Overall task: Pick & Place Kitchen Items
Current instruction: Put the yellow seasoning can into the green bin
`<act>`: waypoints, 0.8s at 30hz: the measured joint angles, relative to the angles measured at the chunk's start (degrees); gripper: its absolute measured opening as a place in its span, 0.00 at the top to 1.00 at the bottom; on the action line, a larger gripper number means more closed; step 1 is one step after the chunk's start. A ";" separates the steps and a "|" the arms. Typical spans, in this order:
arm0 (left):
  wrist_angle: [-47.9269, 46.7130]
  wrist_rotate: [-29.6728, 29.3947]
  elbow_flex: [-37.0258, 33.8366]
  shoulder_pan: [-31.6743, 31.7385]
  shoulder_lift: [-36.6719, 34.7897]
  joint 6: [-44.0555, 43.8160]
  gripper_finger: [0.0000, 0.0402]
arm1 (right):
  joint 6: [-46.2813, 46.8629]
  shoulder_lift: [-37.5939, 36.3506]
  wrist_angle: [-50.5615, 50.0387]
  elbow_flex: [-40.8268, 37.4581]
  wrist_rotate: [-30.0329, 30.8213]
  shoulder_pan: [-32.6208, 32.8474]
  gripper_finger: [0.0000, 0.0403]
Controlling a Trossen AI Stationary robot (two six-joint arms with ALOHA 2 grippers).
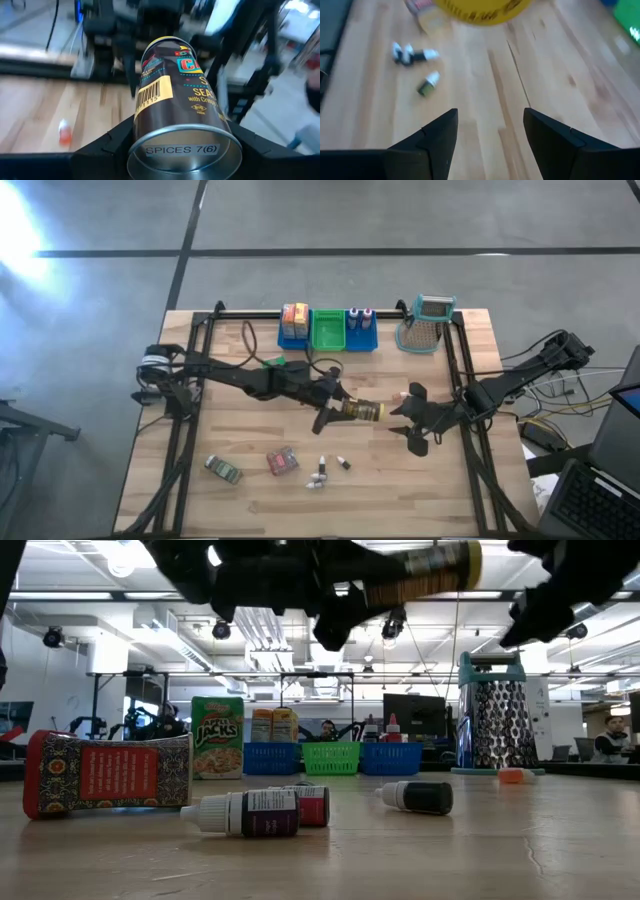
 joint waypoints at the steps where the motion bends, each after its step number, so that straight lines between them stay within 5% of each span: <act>1: 2.81 0.23 -1.00 0.00 -0.23 -0.37 0.45 | -1.33 0.02 2.12 -0.02 0.18 -0.01 0.44; 9: 9.36 0.51 -4.42 -0.03 -1.44 -0.99 0.45 | -14.65 0.39 18.05 -0.11 2.62 -0.04 0.38; 24: 10.08 3.61 -4.41 -0.28 -2.69 -4.00 0.45 | -16.07 -1.44 19.44 0.20 7.34 -4.87 0.21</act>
